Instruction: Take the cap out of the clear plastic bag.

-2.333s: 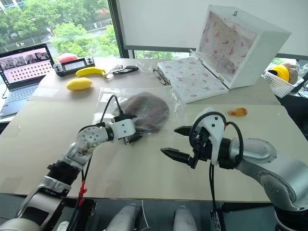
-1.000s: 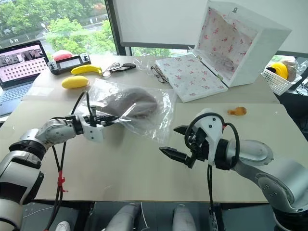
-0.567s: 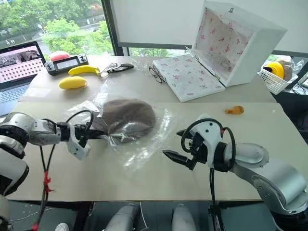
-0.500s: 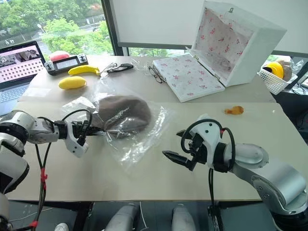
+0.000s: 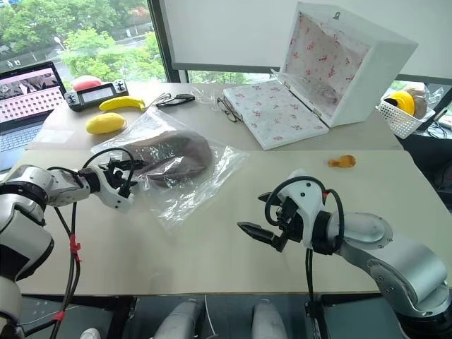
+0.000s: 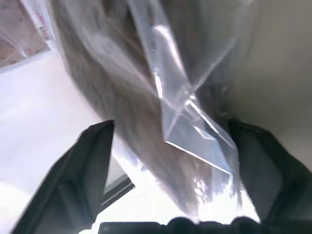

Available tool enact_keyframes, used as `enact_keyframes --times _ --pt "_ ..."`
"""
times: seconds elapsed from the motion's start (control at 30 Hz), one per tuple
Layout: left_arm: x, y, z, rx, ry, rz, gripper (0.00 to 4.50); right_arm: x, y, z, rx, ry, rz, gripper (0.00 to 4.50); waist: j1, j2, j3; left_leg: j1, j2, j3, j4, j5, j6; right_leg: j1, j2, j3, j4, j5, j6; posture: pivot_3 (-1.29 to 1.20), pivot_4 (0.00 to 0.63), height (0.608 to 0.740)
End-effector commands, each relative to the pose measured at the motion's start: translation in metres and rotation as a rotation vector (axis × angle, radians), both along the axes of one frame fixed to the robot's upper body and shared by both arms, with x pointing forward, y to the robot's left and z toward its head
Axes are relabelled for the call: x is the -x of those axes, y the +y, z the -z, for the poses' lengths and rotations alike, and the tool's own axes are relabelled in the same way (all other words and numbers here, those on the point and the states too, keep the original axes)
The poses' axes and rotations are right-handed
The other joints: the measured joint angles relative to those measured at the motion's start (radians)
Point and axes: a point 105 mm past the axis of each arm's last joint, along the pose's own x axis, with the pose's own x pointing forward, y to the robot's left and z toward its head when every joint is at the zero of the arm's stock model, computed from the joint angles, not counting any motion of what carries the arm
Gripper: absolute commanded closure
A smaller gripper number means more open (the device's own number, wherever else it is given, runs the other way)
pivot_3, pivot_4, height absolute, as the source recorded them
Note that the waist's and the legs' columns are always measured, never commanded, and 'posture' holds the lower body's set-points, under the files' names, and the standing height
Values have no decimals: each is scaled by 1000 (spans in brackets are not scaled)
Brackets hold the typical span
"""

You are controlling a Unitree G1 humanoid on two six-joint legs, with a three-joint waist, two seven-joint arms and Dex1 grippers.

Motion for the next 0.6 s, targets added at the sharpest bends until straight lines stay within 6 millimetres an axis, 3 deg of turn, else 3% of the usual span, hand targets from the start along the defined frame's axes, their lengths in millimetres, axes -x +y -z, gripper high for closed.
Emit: enact_keyframes --times 0.03,0.23,0.33,0.5,0.6 --pt "15 1 7 139 101 -16 14 2 3 -12 -4 -56 -27 0 -2 0 0 0 0 0 0 0 0 0 0 0 0 0 0 0 150 740" --pt "35 -21 12 338 357 23 14 0 -2 -13 1 -51 -32 0 9 0 0 -1 0 0 0 0 0 0 0 0 -1 0 -1 0 150 740" --pt "58 -33 20 365 521 118 14 -4 -5 -14 4 -51 -38 0 8 0 0 -1 0 0 0 0 0 0 0 0 -1 1 -1 0 150 740" --pt "70 -57 24 448 591 236 14 -7 -3 -15 6 -49 -61 0 8 1 0 -1 0 0 0 0 0 0 0 0 -1 1 -2 0 150 740" --pt "80 -64 39 425 644 276 14 -9 -2 -15 4 -52 -66 0 5 1 -1 -1 -1 0 1 0 0 0 0 0 -1 1 -2 0 150 740"
